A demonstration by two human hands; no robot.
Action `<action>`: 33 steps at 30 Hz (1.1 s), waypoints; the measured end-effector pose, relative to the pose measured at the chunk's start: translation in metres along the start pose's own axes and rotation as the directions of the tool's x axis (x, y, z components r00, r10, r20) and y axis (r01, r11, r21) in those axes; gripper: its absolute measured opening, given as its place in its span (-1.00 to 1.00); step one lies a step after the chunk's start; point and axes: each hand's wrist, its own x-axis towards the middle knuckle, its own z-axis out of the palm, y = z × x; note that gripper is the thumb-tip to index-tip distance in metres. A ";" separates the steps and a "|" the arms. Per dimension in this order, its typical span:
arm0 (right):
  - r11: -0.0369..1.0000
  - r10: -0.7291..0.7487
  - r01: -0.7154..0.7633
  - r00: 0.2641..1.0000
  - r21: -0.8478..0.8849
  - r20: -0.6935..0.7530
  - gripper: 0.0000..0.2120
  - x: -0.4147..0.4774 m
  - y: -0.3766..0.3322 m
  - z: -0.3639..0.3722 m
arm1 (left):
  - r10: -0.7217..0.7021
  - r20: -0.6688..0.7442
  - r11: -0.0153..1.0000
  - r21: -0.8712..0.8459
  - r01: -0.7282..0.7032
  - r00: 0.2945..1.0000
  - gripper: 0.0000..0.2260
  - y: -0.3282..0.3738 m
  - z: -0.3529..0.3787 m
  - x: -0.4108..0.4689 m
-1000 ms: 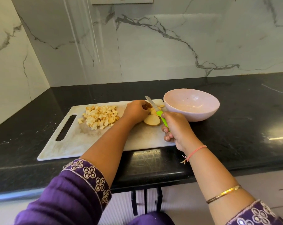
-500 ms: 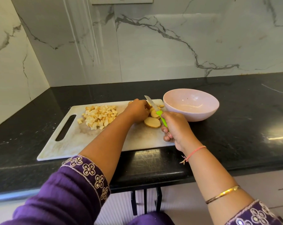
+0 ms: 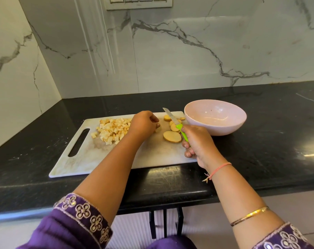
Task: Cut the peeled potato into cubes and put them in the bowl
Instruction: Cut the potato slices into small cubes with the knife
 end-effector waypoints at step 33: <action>0.459 -0.263 0.293 0.947 -0.839 0.186 -0.75 -0.047 -0.020 0.035 | 0.098 -0.113 0.989 -0.102 -0.110 0.989 -0.64 -0.024 -0.002 -0.060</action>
